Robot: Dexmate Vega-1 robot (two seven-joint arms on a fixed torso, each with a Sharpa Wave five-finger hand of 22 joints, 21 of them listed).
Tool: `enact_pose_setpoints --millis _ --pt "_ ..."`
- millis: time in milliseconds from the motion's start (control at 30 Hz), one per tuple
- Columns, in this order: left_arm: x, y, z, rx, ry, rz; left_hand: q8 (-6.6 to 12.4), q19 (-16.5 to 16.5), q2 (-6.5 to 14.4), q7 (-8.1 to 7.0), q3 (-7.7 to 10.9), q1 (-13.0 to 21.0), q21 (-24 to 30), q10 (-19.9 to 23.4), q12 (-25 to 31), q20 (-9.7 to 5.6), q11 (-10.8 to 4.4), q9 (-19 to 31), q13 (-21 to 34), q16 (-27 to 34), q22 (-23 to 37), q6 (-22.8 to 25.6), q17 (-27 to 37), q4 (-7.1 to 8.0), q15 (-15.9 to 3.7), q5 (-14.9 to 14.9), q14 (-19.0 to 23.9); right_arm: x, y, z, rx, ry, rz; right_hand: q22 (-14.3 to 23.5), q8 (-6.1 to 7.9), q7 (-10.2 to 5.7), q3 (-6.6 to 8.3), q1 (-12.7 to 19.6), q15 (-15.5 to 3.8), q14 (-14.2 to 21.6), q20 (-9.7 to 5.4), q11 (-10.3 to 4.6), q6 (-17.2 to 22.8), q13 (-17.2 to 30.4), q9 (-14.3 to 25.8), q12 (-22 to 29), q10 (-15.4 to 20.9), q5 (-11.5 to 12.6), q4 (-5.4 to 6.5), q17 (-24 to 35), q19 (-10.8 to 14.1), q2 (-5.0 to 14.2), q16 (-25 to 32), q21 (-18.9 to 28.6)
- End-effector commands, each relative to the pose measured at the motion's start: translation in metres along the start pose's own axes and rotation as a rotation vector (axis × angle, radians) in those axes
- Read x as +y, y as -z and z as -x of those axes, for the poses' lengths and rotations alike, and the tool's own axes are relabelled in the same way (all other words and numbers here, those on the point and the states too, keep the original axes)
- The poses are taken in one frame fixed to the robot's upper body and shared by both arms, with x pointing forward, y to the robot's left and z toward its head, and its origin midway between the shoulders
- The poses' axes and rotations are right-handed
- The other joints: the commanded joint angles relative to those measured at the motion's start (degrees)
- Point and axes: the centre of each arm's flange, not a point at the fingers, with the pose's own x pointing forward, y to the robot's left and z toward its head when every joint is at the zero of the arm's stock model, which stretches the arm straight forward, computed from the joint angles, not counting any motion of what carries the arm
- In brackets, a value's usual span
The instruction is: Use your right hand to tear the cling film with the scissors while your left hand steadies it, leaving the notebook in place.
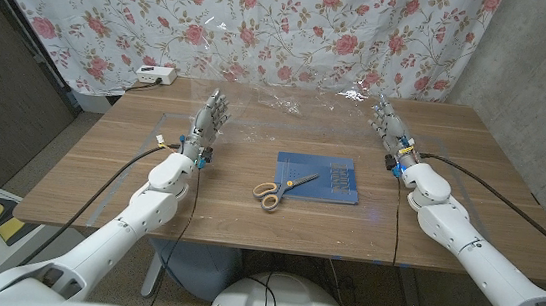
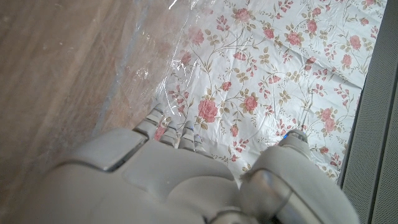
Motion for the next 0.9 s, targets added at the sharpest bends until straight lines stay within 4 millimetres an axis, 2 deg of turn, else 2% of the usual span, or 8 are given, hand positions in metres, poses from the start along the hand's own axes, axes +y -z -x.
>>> enact_pose_setpoints --millis 33,333,567,733,833,867,900 --pt "-0.008 -0.002 0.014 -0.036 0.005 0.018 0.22 -0.64 0.13 0.18 0.12 0.24 -0.15 0.18 0.15 0.06 0.02 0.17 0.09 -0.16 0.26 -0.12 0.09 -0.38 0.30 0.23 -0.17 0.002 -0.009 0.003 -0.022 -0.053 0.089 0.29 0.40 0.75 0.46 0.58 -0.63 -0.23 -0.30 0.19 -4.65 0.21 0.22 0.03 -0.06 0.26 -0.33 -0.02 -0.50 0.52 0.17 -0.08" --pt "-0.005 -0.008 0.010 -0.047 0.063 0.016 0.18 -2.53 0.20 0.01 0.06 0.17 -1.10 -0.39 -0.12 0.40 0.15 0.17 0.08 -0.33 0.23 -0.28 0.10 -0.52 0.25 0.24 -0.77 0.013 -0.018 0.011 -0.034 -0.063 0.154 0.28 0.70 0.77 0.72 1.34 -2.46 -1.15 -1.27 -0.81 -4.73 0.19 0.21 0.01 0.53 0.30 -0.65 -0.16 -0.92 0.90 -0.12 -0.12" --pt "-0.002 -0.015 0.013 -0.042 0.069 0.002 0.18 -2.72 0.25 0.00 0.04 0.15 -1.20 -0.43 -0.15 0.52 -0.01 0.17 0.08 -0.34 0.23 -0.30 0.10 -0.57 0.26 0.24 -0.92 0.021 -0.023 0.012 -0.055 -0.120 0.252 0.27 0.87 0.84 0.97 1.87 -2.74 -1.67 -1.46 -1.31 -4.66 0.15 0.19 -0.25 0.31 0.31 -0.83 -0.25 -1.38 1.28 -0.25 -0.20" --pt "0.004 -0.018 0.010 -0.039 0.069 -0.011 0.19 -2.78 0.29 -0.03 0.03 0.13 -1.24 -0.30 -0.10 0.65 0.01 0.17 0.08 -0.29 0.23 -0.28 0.10 -0.60 0.25 0.24 -0.85 0.022 -0.024 0.016 -0.054 -0.135 0.284 0.26 1.44 1.40 1.37 2.84 -2.64 -1.51 -1.39 -1.02 -3.55 0.14 0.20 0.28 2.15 0.26 -1.23 -0.36 -1.48 1.74 -0.07 -0.10" --pt "0.008 -0.019 0.008 -0.037 0.065 -0.011 0.17 -2.80 0.31 -0.05 0.03 0.13 -1.25 -0.29 -0.10 0.66 0.01 0.17 0.08 -0.29 0.23 -0.35 0.10 -0.62 0.25 0.24 -0.86 0.020 -0.025 0.016 -0.050 -0.145 0.325 0.26 1.39 1.81 1.56 3.36 -2.97 -1.60 -1.56 -0.42 -3.78 0.16 0.20 0.00 1.71 0.22 -1.45 -0.41 -1.37 1.92 -0.05 0.00" --pt "0.008 -0.019 0.007 -0.038 0.066 -0.008 0.17 -2.81 0.32 -0.02 0.03 0.12 -1.26 -0.33 -0.12 0.66 -0.07 0.17 0.08 -0.28 0.23 -0.34 0.10 -0.63 0.24 0.25 -0.84 0.020 -0.026 0.016 -0.053 -0.142 0.345 0.25 1.41 1.85 1.67 3.71 -2.79 -0.82 -1.53 -0.16 -3.78 0.17 0.20 -0.19 1.37 0.19 -1.61 -0.46 -0.66 2.00 0.26 0.29" --pt "0.008 -0.019 0.006 -0.037 0.067 -0.009 0.18 -2.83 0.33 -0.05 0.03 0.12 -1.27 -0.31 -0.11 0.67 -0.04 0.17 0.08 -0.27 0.23 -0.33 0.10 -0.63 0.23 0.25 -0.84 0.020 -0.027 0.016 -0.053 -0.144 0.345 0.23 1.64 1.19 1.77 4.25 -1.83 0.39 -1.13 -0.27 -3.24 0.18 0.21 -0.48 0.75 0.10 -1.86 -0.56 0.19 1.99 0.65 0.54"
